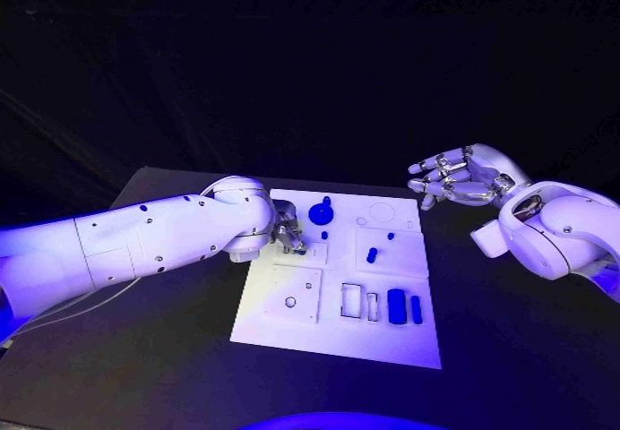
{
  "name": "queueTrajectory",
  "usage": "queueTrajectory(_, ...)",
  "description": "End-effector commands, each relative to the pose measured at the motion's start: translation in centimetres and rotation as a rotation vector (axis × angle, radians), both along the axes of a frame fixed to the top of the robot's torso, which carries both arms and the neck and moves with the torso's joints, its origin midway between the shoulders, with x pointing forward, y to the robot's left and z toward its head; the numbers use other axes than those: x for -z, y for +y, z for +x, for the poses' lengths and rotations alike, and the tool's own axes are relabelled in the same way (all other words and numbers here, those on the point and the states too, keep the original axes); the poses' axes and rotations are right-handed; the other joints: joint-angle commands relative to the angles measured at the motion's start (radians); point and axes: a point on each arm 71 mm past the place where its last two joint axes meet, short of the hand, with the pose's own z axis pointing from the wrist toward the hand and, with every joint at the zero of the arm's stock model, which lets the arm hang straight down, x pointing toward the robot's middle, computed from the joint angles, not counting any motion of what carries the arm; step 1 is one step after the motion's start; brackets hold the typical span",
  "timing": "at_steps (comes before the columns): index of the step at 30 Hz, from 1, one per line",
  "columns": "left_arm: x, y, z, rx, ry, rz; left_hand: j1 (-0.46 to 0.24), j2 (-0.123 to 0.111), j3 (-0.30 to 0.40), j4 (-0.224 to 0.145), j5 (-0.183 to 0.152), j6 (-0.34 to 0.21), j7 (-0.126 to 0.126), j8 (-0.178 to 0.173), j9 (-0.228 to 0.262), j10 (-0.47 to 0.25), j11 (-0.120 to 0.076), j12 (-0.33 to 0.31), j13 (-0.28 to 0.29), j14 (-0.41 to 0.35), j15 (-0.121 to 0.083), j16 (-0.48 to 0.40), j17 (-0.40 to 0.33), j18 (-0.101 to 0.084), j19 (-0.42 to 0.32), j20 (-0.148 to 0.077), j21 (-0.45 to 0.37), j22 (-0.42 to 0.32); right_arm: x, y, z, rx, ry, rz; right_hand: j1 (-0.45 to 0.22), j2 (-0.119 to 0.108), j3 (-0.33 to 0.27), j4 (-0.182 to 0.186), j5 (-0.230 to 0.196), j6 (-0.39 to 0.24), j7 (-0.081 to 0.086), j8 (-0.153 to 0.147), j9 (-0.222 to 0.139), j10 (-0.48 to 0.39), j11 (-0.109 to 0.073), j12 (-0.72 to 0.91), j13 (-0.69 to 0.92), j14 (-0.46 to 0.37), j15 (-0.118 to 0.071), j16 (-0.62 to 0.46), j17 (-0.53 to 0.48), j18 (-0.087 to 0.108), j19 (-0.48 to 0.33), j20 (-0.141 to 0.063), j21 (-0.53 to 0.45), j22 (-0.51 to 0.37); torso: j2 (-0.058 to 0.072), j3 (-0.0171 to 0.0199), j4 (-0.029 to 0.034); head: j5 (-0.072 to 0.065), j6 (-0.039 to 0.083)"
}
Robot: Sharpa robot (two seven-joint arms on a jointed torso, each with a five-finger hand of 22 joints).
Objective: Assemble the parts on the task board
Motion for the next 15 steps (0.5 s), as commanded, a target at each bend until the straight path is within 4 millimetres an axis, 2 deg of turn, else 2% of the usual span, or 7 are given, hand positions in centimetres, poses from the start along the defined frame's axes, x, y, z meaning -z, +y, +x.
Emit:
queueTrajectory(1,0.47,-0.36,-0.29,0.027,0.035,0.012,-0.005,0.006,0.185,-0.181,0.005,0.002,-0.008,0.007,0.002,0.009,0.001,0.0,0.0,0.054,-0.004,-0.003,0.066,-0.016,0.009,0.001,0.004,0.001,0.03,0.15,-0.05,-0.014,-0.001,-0.009,-0.005,0.0,-0.006,0.001,0.005,-0.003,0.006,-0.005,-0.002,-0.006,0.003,-0.005,-0.002,0.001,0.005,-0.003,-0.001,0.013,0.002,0.002,-0.004,-0.001,0.0,0.0009,-0.0004,0.001,-0.001)
queueTrajectory(15,0.88,-0.86,0.29,0.031,0.075,0.026,-0.031,0.011,0.187,-0.178,0.003,0.008,-0.013,0.017,0.007,0.011,-0.003,0.001,-0.002,0.054,-0.006,-0.003,0.067,-0.016,0.01,0.0,0.005,0.003,0.04,0.27,-0.12,-0.018,0.003,-0.009,-0.005,0.0,-0.006,0.001,0.005,-0.003,0.006,-0.005,-0.002,-0.006,0.003,-0.005,-0.002,0.001,0.005,-0.003,-0.001,0.013,0.002,0.002,-0.004,-0.001,0.001,0.0008,-0.0023,0.001,-0.003)
